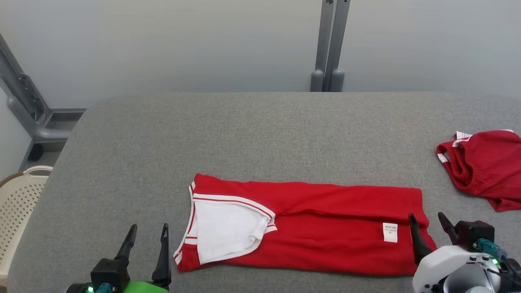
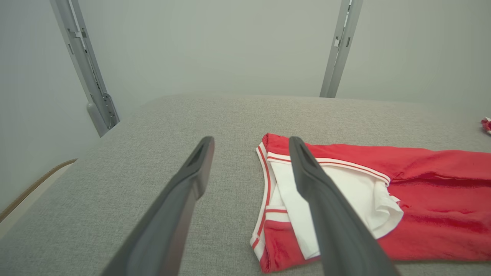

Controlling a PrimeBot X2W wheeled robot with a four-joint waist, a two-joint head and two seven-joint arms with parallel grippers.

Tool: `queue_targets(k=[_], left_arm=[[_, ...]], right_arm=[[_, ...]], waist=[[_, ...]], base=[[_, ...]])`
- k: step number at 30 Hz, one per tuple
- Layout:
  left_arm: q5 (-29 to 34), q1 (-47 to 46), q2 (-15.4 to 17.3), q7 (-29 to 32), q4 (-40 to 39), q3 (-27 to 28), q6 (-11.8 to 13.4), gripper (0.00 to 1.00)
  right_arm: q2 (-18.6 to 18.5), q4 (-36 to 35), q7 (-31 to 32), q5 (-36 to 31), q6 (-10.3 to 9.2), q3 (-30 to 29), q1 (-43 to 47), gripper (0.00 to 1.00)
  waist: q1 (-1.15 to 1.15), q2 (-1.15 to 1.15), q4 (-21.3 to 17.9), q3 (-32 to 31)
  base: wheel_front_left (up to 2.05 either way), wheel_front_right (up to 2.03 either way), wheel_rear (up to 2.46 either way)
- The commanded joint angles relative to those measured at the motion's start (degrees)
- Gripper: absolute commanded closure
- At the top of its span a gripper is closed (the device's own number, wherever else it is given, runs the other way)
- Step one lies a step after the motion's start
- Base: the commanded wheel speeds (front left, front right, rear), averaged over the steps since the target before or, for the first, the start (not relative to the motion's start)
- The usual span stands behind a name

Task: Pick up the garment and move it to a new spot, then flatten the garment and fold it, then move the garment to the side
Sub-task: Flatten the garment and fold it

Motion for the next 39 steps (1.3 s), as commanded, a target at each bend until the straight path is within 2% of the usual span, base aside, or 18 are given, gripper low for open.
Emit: queue_targets(k=[1, 7, 11, 20, 31, 39], left_arm=[[0.50, -0.84, -0.20, -0.17, 0.15, 0.26, -0.38, 0.00], [0.96, -1.08, -0.68, -0.17, 0.62, 0.53, -0.93, 0.00], [1.10, -1.34, -1.08, -0.17, 0.97, 0.40, -1.42, 0.00], [1.79, -2.66, -1.37, -0.17, 1.49, 0.12, -2.26, 0.00], [2.20, -4.21, -1.90, -0.17, 2.31, -0.28, -3.00, 0.00], [2.57, -4.78, -2.12, -0.17, 3.07, -0.44, -3.57, 0.00]], right_arm=[[-0.11, 0.02, 1.53, -0.65, -0.06, -1.33, -0.79, 0.00], [-0.11, -0.11, 10.97, -3.26, -0.05, -7.97, -2.60, 0.00], [-0.11, -0.21, 13.28, -5.06, -0.06, -10.77, -4.40, 0.00], [-0.14, 6.70, 10.98, -6.69, -0.05, -13.60, -8.94, 0.00], [-0.13, 20.24, 5.87, -8.99, -0.06, -15.14, -14.25, 0.00], [-0.14, 27.57, 2.64, -11.48, -0.06, -17.24, -16.81, 0.00]], waist=[[0.00, 0.00, 0.03, 0.14], [0.00, 0.00, 0.20, 0.87], [0.00, 0.00, 0.45, 1.75], [0.00, 0.00, 1.38, 3.83], [0.00, 0.00, 3.00, 6.62], [0.00, 0.00, 3.53, 7.52]], base=[[0.00, 0.00, 0.00], [0.00, 0.00, 0.00], [0.00, 0.00, 0.00], [0.00, 0.00, 0.00], [0.00, 0.00, 0.00], [0.00, 0.00, 0.00]])
